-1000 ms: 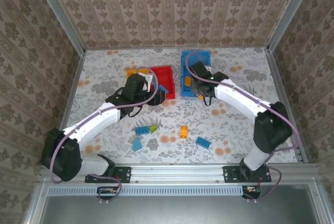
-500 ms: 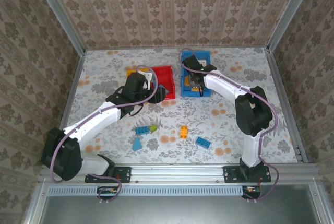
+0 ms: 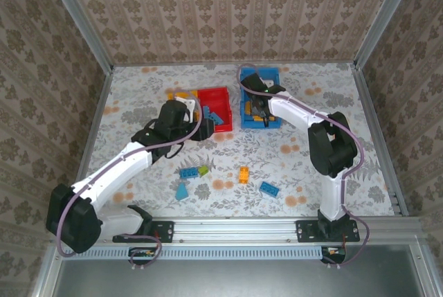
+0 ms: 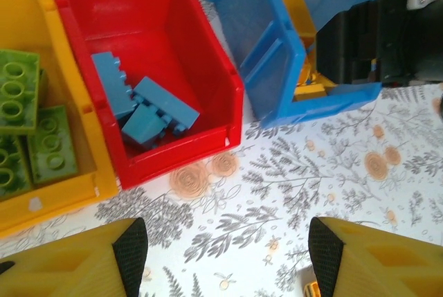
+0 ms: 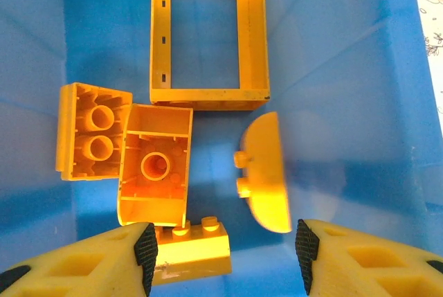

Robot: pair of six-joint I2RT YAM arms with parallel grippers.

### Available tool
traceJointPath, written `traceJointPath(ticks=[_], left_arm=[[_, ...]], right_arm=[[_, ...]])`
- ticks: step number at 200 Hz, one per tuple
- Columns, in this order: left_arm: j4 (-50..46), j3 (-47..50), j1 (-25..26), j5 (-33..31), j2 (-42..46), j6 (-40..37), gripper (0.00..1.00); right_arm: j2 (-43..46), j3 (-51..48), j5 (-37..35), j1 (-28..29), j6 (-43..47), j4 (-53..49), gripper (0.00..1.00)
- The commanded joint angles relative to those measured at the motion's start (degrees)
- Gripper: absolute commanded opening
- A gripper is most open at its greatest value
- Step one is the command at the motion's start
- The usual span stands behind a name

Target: Sort the legos into containers by color

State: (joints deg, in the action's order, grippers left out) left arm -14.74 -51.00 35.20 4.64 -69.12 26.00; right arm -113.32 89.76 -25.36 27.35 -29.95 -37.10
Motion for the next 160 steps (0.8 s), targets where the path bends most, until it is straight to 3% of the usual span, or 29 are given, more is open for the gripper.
traceJointPath(ticks=[1, 33, 54, 83, 117, 140, 160], left_arm=[[-5.8, 1.1, -0.8, -3.3, 2.4, 1.6, 0.67], [-14.5, 2.4, -2.4, -6.3, 5.0, 6.1, 0.66], [-20.1, 4.2, -3.5, -7.8, 7.3, 10.3, 0.65], [-27.7, 7.7, -3.9, -6.9, 11.5, 16.7, 0.62], [-38.7, 11.0, -2.9, -2.5, 15.1, 22.7, 0.6], [-42.5, 13.6, 1.8, 1.1, 14.2, 28.7, 0.63], [-42.1, 15.7, 6.0, 2.8, 12.4, 34.2, 0.68]], right_arm=[[5.8, 1.1, -1.9, 1.0, 0.5, -0.9, 0.57], [14.3, -4.7, -1.5, 3.7, 3.8, 4.8, 0.56], [22.7, -14.9, 2.4, 6.5, 8.4, 15.8, 0.57], [32.5, -30.7, 19.0, 9.5, 16.0, 30.5, 0.6], [38.6, -41.4, 34.3, 12.6, 20.2, 36.8, 0.66], [39.8, -46.0, 43.0, 13.9, 21.7, 42.7, 0.8], [39.0, -47.0, 48.1, 15.2, 23.3, 44.2, 0.84]])
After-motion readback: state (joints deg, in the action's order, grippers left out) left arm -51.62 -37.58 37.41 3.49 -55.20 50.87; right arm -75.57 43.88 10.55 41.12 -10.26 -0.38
